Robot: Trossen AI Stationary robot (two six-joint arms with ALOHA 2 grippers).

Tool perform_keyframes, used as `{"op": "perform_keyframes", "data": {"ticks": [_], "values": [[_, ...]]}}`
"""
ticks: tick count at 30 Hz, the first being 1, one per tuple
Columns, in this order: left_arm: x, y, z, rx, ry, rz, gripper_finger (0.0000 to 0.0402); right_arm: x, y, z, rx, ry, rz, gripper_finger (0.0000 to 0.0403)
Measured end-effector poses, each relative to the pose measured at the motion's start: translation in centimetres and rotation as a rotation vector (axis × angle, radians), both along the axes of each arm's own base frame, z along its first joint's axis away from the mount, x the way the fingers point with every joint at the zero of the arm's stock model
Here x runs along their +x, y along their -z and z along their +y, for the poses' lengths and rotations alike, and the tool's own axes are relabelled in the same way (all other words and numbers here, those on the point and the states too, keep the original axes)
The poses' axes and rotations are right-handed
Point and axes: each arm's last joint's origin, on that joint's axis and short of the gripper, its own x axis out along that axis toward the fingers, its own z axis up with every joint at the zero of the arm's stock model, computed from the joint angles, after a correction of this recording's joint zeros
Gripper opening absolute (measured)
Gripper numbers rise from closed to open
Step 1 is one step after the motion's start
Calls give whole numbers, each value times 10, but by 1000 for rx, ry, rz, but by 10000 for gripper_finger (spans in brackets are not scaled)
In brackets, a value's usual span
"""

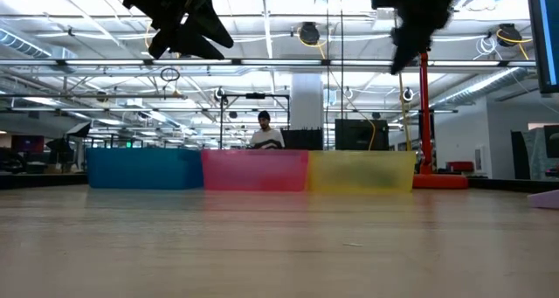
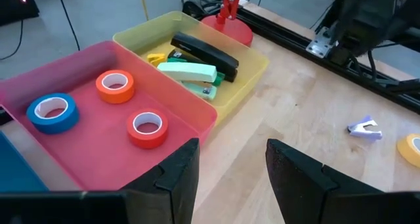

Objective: Pick and place Stapler, Stapler remover, tape
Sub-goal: Put the purple staple remover into the blue bin

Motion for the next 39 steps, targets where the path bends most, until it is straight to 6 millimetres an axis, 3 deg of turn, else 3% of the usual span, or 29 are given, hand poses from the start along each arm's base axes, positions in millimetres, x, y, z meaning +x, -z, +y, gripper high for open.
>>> {"op": "perform_keyframes", "data": {"ticks": [7, 14, 27, 34, 39], "values": [[0, 0, 0, -7, -4, -4, 177, -41, 36, 24, 179, 9, 60, 140], [0, 0, 0, -6, -4, -3, 177, -65, 68, 41, 292, -32, 111, 138], [0, 1, 0, -3, -2, 5, 177, -80, 94, 54, 339, -2, 222, 135], [0, 1, 0, -2, -2, 6, 177, -90, 116, 57, 419, 61, 312, 133], [0, 1, 0, -2, -2, 6, 177, -90, 132, 58, 485, 77, 285, 134]]}}
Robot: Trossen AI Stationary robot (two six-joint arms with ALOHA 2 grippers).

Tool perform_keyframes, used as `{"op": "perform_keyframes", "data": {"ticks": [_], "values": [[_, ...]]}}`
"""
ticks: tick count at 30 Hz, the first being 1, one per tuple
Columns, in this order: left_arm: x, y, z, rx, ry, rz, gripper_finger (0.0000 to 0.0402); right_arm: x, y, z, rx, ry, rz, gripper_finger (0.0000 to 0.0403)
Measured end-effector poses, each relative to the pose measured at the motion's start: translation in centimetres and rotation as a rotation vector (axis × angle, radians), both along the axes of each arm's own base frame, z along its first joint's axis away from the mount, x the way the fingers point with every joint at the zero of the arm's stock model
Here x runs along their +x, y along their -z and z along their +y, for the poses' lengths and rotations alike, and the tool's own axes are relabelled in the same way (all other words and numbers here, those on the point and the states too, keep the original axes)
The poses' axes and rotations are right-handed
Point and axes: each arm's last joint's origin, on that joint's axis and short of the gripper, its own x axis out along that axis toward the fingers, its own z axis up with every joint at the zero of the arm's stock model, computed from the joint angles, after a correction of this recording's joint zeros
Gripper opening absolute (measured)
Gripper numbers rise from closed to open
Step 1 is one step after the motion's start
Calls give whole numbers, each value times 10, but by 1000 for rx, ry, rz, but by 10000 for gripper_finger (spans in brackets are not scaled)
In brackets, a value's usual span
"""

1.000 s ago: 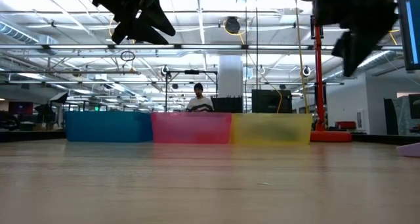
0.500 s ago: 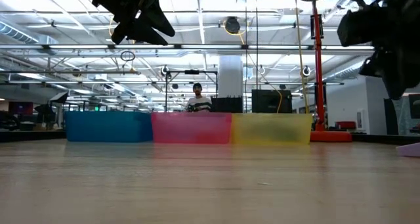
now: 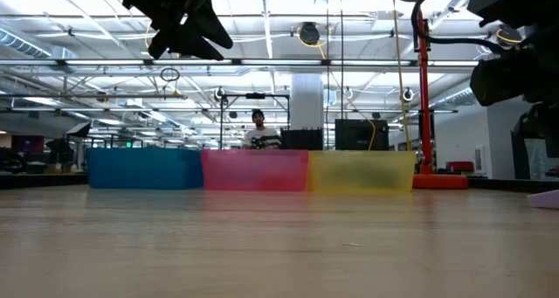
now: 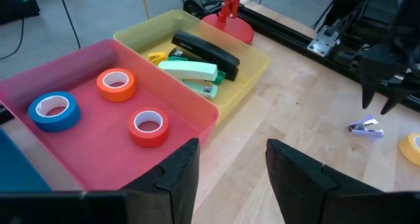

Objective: Pick and place Stapler, Stapler remover, tape
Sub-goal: Put the purple staple remover into the blue bin

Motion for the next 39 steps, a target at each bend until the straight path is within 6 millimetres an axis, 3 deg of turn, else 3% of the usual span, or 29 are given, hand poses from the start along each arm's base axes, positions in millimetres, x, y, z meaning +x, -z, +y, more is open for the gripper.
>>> {"op": "perform_keyframes", "data": {"ticks": [18, 30, 39], "values": [[-1, 1, 0, 2, 0, 17, 177, -1, 6, -2, -29, 22, -14, 130], [-1, 1, 0, 2, 0, 18, 177, -7, 37, -3, 64, 115, -40, 130], [-1, 2, 0, 3, 0, 20, 177, -8, 41, -3, 81, 146, -56, 126]]}}
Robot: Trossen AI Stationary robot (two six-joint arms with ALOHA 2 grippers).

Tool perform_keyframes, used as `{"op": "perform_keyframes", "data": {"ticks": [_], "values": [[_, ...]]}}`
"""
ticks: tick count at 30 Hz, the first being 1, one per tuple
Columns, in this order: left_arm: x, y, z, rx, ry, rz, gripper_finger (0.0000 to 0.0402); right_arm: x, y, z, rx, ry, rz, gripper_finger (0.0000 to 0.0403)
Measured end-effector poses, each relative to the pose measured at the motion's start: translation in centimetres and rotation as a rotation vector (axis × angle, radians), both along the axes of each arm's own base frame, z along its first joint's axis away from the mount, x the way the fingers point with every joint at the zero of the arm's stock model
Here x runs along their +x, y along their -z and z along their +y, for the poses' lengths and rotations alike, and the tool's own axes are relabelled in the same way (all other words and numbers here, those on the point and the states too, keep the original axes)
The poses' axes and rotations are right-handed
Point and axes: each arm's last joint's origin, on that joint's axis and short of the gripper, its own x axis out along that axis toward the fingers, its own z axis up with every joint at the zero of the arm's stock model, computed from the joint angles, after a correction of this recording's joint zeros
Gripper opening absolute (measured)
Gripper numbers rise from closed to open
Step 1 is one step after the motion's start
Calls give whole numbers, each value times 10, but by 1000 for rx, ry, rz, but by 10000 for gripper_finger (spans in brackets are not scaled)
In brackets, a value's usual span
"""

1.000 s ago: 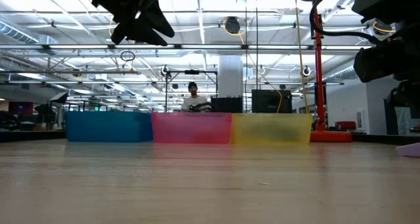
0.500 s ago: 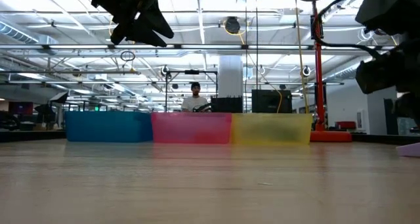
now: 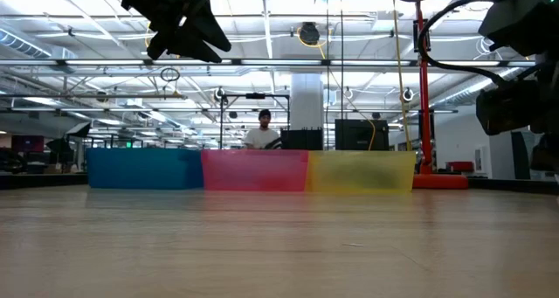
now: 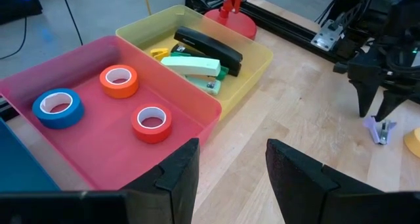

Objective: Pick and place Stapler, Stapler remover, tape
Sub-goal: Put the purple staple remover into the blue bin

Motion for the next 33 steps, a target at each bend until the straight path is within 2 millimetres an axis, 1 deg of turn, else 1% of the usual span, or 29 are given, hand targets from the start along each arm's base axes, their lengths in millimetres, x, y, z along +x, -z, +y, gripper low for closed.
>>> {"op": "perform_keyframes", "data": {"ticks": [6, 14, 27, 30, 33], "values": [[0, 0, 0, 0, 0, 1, 177, 1, 0, 0, 1, -4, -8, 109], [0, 0, 0, 0, 0, 2, 177, 2, -1, 0, 14, 13, -21, 104], [0, 0, 0, 0, 0, 1, 177, 2, -1, 0, 6, 3, -32, 44], [0, 0, 0, 0, 0, 1, 177, 2, -1, 0, 6, -3, -33, 37], [0, 0, 0, 0, 0, 1, 177, 2, -1, 0, 7, -7, -33, 40]]}}
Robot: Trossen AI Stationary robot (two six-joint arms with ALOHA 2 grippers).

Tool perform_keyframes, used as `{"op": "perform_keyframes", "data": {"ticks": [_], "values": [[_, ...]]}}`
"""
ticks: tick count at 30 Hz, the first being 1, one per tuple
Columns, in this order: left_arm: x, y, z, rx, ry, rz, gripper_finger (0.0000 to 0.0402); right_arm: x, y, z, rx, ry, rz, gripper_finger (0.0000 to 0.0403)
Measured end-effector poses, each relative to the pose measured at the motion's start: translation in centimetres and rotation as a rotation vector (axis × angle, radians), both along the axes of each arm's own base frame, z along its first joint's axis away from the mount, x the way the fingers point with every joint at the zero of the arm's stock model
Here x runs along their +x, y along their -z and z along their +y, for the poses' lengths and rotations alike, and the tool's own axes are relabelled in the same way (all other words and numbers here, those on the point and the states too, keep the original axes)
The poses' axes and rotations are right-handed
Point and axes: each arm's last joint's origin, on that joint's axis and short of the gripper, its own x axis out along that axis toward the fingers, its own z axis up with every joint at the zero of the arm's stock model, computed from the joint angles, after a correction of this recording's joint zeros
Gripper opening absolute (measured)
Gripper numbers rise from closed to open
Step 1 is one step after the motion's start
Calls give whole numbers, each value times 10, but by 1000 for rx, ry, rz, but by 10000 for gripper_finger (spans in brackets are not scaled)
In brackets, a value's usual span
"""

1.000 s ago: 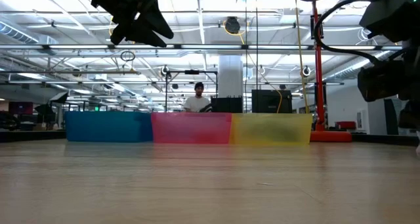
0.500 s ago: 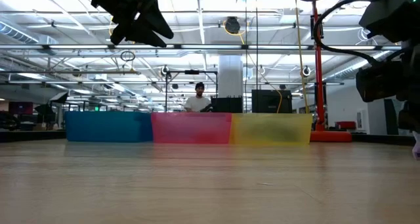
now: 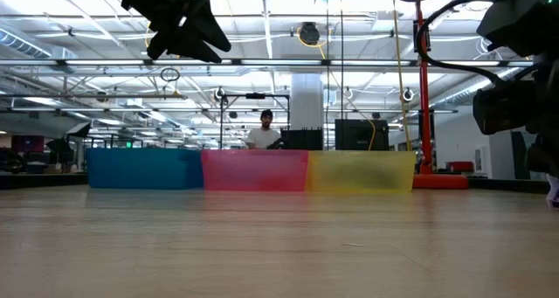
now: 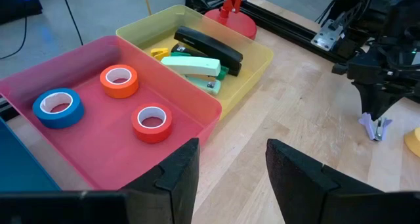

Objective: Pick and place Stapler, Stapler remover, tape
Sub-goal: Put the purple staple remover into the blue bin

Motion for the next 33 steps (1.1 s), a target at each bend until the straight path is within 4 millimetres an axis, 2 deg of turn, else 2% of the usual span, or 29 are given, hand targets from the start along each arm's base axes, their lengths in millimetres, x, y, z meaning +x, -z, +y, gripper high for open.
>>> {"op": "perform_keyframes", "data": {"ticks": [16, 24, 33], "values": [[0, 0, 0, 0, 0, 0, 177, 0, -1, 1, 35, -38, 4, 153], [0, 0, 0, 0, 0, 0, 177, -3, -7, 3, 149, -68, 8, 150], [0, 0, 0, 0, 0, 0, 177, -6, -22, -1, 189, -23, -87, 144]]}}
